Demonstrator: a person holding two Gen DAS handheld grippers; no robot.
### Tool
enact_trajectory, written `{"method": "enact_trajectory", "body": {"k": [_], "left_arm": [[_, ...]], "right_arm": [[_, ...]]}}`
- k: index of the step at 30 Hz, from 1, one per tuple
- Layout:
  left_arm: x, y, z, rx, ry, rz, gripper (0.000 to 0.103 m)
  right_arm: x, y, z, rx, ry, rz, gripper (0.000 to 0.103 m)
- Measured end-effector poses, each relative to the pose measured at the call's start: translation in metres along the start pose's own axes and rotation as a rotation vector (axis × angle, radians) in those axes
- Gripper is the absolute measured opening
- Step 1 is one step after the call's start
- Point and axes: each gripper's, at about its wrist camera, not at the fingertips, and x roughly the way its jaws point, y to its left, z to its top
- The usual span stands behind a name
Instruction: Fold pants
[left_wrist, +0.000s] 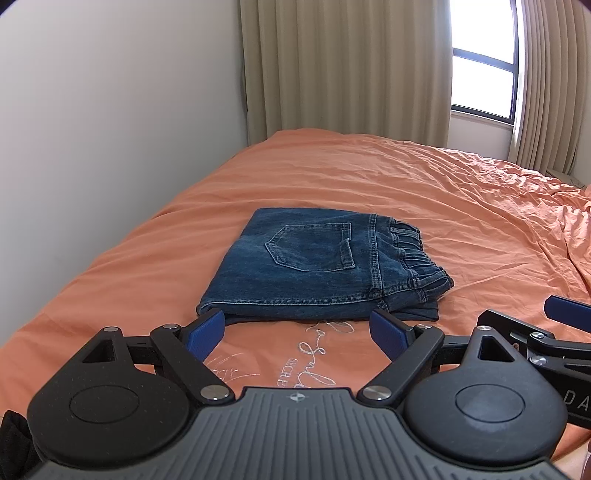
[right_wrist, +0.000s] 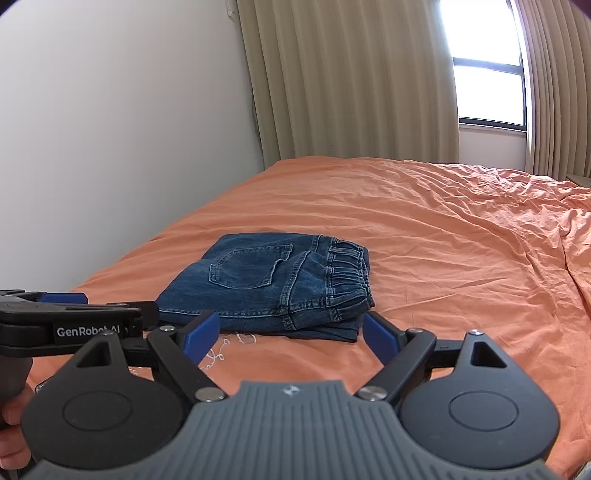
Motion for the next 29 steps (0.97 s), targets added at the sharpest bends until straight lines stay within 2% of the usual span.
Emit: {"method": "enact_trajectory", "body": {"k": [17, 29], "left_arm": [[-0.011, -0.004, 0.002, 0.028, -0.048, 0.0, 0.103], [-0.014, -0.007, 0.003, 0.022, -0.044, -0.009, 0.103]], "right_arm": [[-0.006, -0.002, 0.0, 0.001, -0.012, 0.004, 0.081], [-0.011, -0.005, 0.0, 0.005, -0.009, 0.011, 0.081]]}}
